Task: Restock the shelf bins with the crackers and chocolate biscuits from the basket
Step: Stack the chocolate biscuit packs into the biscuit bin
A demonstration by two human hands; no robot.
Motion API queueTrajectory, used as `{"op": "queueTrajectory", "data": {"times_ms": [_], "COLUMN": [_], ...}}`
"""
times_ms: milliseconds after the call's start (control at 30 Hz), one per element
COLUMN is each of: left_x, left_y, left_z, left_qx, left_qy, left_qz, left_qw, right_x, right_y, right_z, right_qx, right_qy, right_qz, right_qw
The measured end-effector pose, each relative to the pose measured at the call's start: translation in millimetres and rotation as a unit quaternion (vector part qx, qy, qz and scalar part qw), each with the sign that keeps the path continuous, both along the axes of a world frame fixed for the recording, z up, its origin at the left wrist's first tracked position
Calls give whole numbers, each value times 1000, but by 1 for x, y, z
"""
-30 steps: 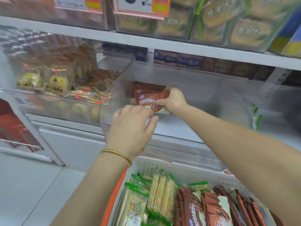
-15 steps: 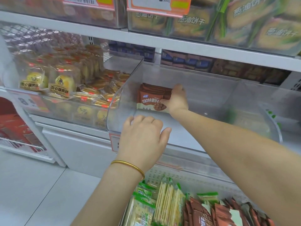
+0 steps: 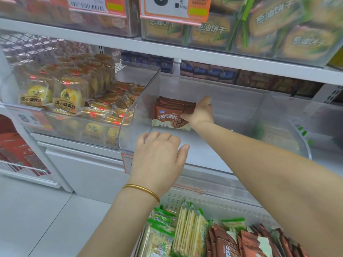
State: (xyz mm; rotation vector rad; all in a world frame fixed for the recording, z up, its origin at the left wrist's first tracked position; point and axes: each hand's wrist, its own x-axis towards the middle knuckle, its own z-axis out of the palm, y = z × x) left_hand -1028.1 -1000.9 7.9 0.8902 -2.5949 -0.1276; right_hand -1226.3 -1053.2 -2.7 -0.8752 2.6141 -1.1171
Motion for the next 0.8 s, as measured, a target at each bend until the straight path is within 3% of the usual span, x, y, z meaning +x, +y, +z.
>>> {"op": "queueTrajectory", "data": {"times_ms": [200,400,467,533,667,800], "left_x": [4,10,5,-2,-16,-27], "left_y": [18,78,100,120,151,164], "left_z": [0,-1,-15,-35,-73,-94], "left_qx": [-86,-100,-93,-75,-10,83], "left_qy": [154,213,184,133,12,-75], "left_qz": [-26,-109,-145,-180,-220,-210], "left_qw": [984,966,968,972,975,971], "right_x": [29,95,100,92,45,8], "right_y": [54,219,270,304,345,374], "right_z": [38,58,39,8,-60,-99], "right_qx": [-137,-257,-204,-89,152,194], "right_qy": [-28,-59,-83,-86,-10,4], "right_qz": [31,161,181,190,171,110], "right_qw": [990,951,959,974,973,975]}}
